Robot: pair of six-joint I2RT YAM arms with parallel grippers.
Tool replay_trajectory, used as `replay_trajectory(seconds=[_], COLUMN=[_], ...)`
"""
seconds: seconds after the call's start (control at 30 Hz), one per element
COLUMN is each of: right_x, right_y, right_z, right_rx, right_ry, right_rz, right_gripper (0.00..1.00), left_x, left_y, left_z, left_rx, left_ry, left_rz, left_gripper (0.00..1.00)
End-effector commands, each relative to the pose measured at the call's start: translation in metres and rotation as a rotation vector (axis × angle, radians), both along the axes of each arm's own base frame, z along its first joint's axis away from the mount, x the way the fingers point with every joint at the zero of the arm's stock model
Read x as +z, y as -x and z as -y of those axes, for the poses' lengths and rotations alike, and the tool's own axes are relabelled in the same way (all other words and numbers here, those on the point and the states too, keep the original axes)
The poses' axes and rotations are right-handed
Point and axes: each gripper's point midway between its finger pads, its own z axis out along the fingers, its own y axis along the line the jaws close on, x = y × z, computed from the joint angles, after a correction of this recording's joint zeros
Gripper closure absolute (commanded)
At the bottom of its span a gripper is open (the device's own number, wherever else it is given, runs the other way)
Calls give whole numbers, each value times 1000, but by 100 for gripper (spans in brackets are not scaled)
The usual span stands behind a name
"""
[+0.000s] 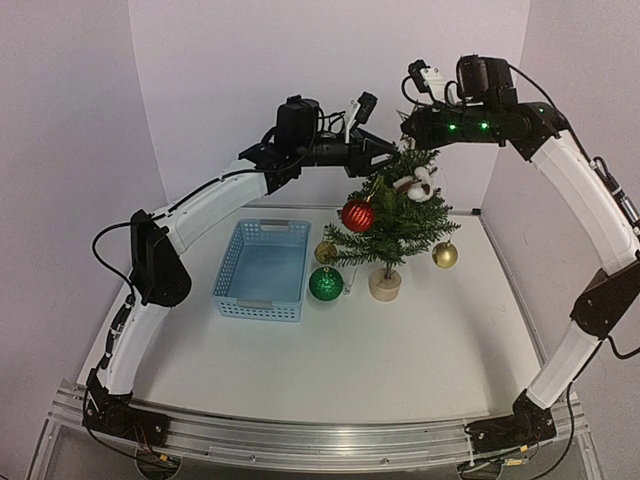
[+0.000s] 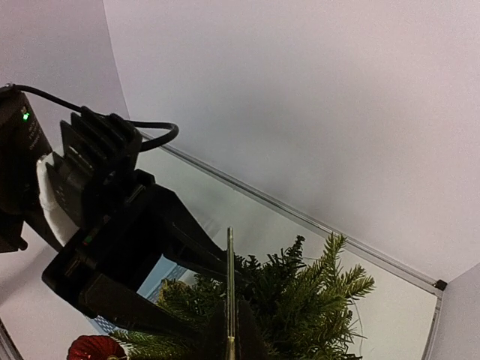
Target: Decorate the small christmas tree
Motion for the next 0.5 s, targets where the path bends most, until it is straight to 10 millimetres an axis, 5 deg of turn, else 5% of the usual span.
replay_trajectory(seconds=[0.0,0.2,0.47], right_x=[18,35,35], right_y=[-10,-12,-12], right_z=[1,-1,7], right_rx=[-24,-22,-57], right_ry=[-13,-60,-39], right_rz=[95,178,188], right_gripper=[100,100,100], left_x=[2,1,0], left_y=[2,2,3], left_z=[4,3,4], left_rx=[-7,-6,-7], left_ry=[23,21,19], left_rz=[9,1,-3], left_gripper=[57,58,59])
